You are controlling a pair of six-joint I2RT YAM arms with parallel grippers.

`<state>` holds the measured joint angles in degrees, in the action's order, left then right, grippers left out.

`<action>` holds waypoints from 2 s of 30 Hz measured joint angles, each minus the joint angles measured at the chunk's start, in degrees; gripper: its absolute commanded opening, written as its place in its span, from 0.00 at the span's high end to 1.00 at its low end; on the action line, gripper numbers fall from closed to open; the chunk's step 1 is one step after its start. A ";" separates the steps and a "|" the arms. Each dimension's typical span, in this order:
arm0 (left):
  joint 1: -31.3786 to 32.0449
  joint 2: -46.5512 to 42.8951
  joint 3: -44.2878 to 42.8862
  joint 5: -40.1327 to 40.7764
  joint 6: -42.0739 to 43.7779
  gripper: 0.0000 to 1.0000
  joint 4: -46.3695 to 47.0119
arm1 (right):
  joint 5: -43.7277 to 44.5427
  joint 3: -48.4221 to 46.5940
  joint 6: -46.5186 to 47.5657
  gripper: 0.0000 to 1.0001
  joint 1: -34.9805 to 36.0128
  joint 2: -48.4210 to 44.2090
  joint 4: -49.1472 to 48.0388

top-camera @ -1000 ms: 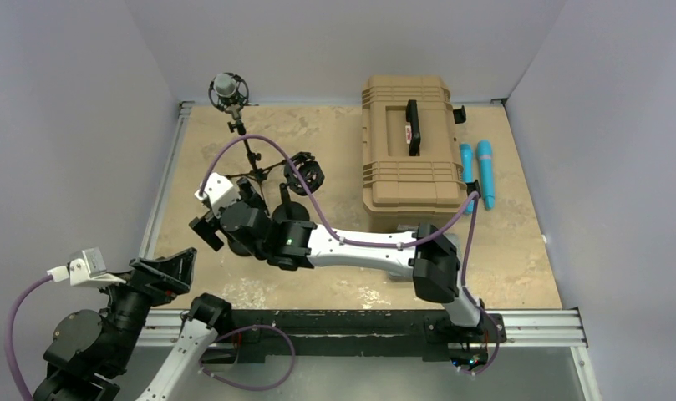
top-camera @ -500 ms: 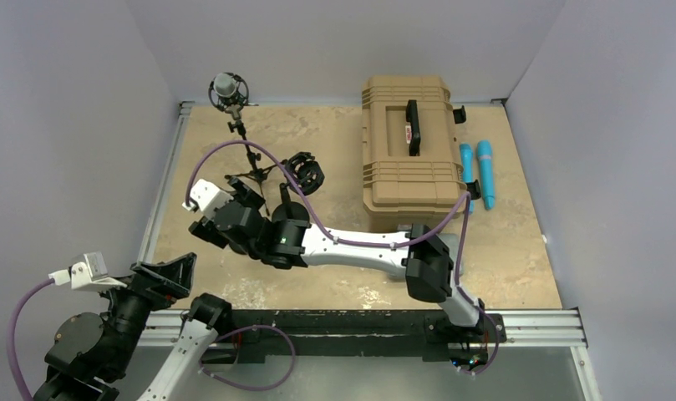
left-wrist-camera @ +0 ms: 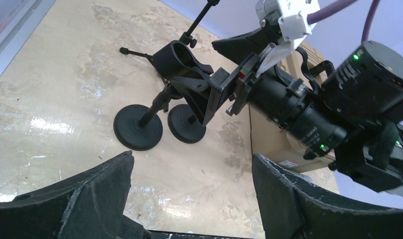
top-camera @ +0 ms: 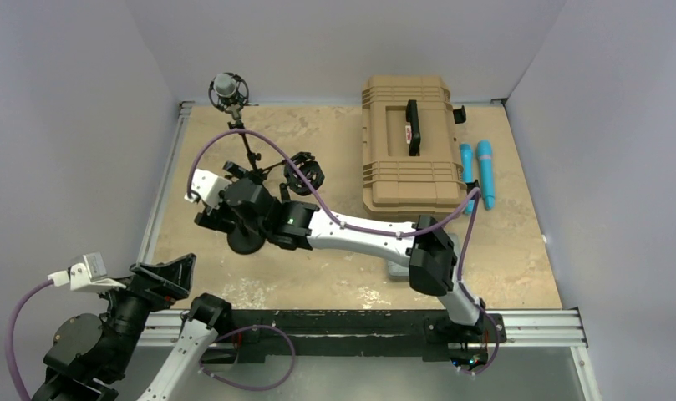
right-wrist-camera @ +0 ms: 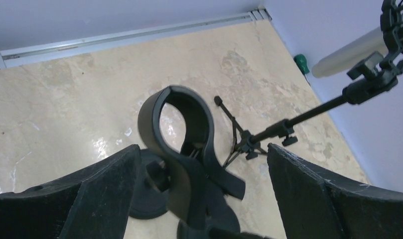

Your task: Remove the microphone from the stand

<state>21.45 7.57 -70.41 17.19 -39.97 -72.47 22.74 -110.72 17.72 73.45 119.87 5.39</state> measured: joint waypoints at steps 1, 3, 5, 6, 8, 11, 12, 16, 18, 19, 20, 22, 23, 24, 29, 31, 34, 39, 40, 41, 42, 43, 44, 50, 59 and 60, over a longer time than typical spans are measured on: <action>0.00 0.00 -0.20 0.00 0.00 0.14 -0.13 | -0.83 -0.55 0.39 0.12 -0.42 0.31 0.22; 0.00 0.00 -0.66 0.00 0.02 0.14 -0.33 | -2.73 -2.19 1.03 0.20 -1.22 1.53 0.44; 0.00 0.00 -1.09 0.04 0.02 0.14 -0.63 | -4.09 -3.61 1.27 0.30 -1.79 2.86 0.66; 0.00 0.00 -1.27 0.07 0.02 0.14 -0.79 | -4.61 -3.85 1.36 0.35 -1.86 3.28 0.74; 0.00 0.00 -1.44 0.22 0.02 0.14 -1.09 | -5.60 -3.98 1.11 0.46 -1.77 3.93 1.79; 0.00 0.00 -1.44 0.26 0.02 0.15 -1.51 | -5.95 -3.96 0.94 0.68 -1.68 3.91 2.78; 0.00 0.00 -1.42 0.26 0.02 0.14 -1.53 | -6.19 -3.87 0.59 0.74 -1.57 3.50 2.78; 0.00 0.00 -0.79 0.17 0.00 0.14 -1.38 | -7.08 -1.97 -0.90 0.88 -1.66 0.87 4.59; 0.00 0.02 -0.24 -0.02 0.00 0.14 -1.29 | -7.69 -0.52 -2.19 0.94 -1.55 -0.81 5.73; 0.00 0.02 -0.04 -0.09 0.00 0.14 -1.29 | -7.85 0.04 -2.69 0.96 -1.49 -1.33 5.86; 0.00 0.02 0.15 -0.22 0.00 0.14 -1.25 | -8.04 0.87 -3.43 0.98 -1.46 -2.14 6.01; 0.00 0.02 0.46 -0.33 0.00 0.14 -1.11 | -8.41 2.25 -4.74 1.00 -1.46 -3.72 6.69; 0.00 0.02 0.61 -0.35 0.00 0.14 -1.03 | -8.59 3.15 -5.46 1.00 -1.46 -4.68 7.13; 0.00 0.02 0.81 -0.42 0.00 0.14 -0.92 | -8.76 4.26 -6.25 1.00 -1.46 -5.75 7.48; 0.00 0.02 1.44 -0.50 0.00 0.14 -0.81 | -9.22 9.57 -9.73 1.00 -1.46 -11.19 9.09; 0.00 0.02 1.70 -0.55 0.00 0.14 -0.59 | -9.38 11.52 -10.93 1.00 -1.46 -13.55 10.12; 0.00 0.07 1.88 -0.70 -0.02 0.14 -0.44 | -9.22 14.27 -12.09 1.00 -1.44 -16.85 11.28; 0.00 0.07 3.28 -0.98 -0.04 0.14 0.55 | -7.52 18.62 -13.05 1.00 -1.36 -21.68 12.24; 0.00 0.07 3.63 -1.09 -0.04 0.14 0.74 | -6.75 19.76 -13.22 1.00 -1.36 -22.64 12.41; 0.00 0.07 3.85 -1.18 -0.04 0.14 0.83 | -5.97 20.83 -13.29 1.00 -1.33 -23.52 12.70; 0.00 0.07 4.11 -1.31 -0.04 0.14 1.03 | -5.09 21.99 -13.44 1.00 -1.33 -24.48 13.11; 0.00 0.07 4.35 -1.38 -0.04 0.14 1.25 | -4.20 23.06 -13.66 1.00 -1.33 -25.35 13.57; 0.00 0.09 4.59 -1.46 -0.04 0.14 1.44 | -3.48 23.85 -13.70 1.00 -1.33 -26.27 13.92; 0.00 1.31 6.01 -2.23 -0.02 0.14 2.54 | 1.79 27.50 -14.23 1.00 -1.29 -30.36 16.31; 0.00 5.55 10.82 -4.00 0.00 0.11 5.95 | 6.54 30.53 -14.58 0.87 -1.57 -32.89 16.74; 0.00 6.05 11.52 -4.02 0.00 0.11 6.29 | 6.51 30.60 -14.73 0.82 -1.57 -32.89 16.55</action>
<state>21.45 13.63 -58.89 13.17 -39.97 -66.17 29.26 -80.12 2.98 71.88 86.98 21.93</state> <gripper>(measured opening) 0.876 0.313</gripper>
